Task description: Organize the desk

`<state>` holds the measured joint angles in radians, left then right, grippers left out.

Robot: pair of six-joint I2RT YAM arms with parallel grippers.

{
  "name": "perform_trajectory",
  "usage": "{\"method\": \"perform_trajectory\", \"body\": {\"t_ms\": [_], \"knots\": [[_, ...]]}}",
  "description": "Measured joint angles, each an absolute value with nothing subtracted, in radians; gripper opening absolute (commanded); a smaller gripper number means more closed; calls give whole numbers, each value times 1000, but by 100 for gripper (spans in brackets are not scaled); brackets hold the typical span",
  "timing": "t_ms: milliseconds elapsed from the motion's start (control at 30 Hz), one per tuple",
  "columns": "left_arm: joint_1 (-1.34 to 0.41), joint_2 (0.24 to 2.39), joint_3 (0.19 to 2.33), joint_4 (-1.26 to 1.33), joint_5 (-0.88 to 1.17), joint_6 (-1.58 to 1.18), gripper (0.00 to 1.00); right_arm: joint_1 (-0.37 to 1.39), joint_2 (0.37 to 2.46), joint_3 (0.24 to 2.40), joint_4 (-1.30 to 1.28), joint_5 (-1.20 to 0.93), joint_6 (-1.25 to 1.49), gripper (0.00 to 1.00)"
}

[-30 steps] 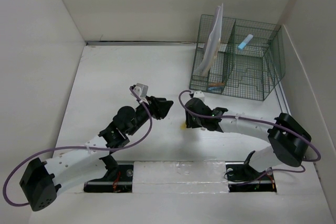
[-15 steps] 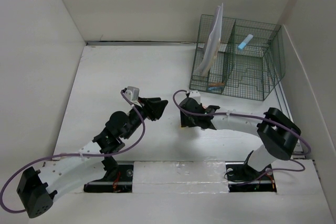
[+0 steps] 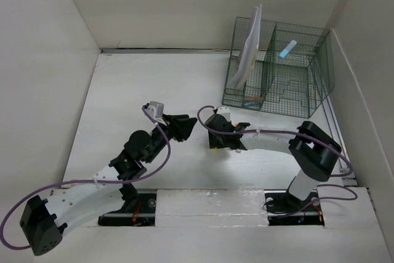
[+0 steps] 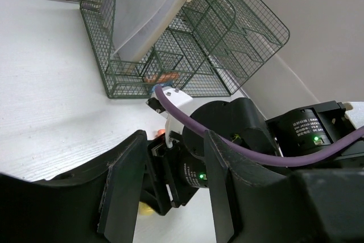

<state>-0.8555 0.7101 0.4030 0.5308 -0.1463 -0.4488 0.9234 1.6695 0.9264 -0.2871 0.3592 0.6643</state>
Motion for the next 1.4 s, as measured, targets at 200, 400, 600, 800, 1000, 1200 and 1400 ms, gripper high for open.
{"method": "perform_trajectory", "body": {"t_ms": [200, 400, 600, 800, 1000, 1200, 1400], "knots": [[-855, 708, 402, 530, -150, -449, 41, 923, 1683, 934, -268, 359, 661, 16], [-855, 643, 379, 524, -184, -450, 40, 923, 1584, 860, -236, 359, 658, 14], [-855, 539, 331, 527, -244, -454, 41, 912, 1245, 920, -262, 416, 559, 19], [-855, 576, 331, 535, -245, -455, 41, 680, 1027, 1153, -192, 482, 427, 19], [-855, 605, 331, 533, -243, -455, 41, 324, 1107, 1274, -148, 495, 347, 19], [-855, 605, 331, 534, -240, -455, 41, 107, 1379, 1368, -173, 376, 324, 19], [-855, 605, 331, 534, -237, -455, 42, 12, 1531, 1412, -220, 294, 321, 23]]}}
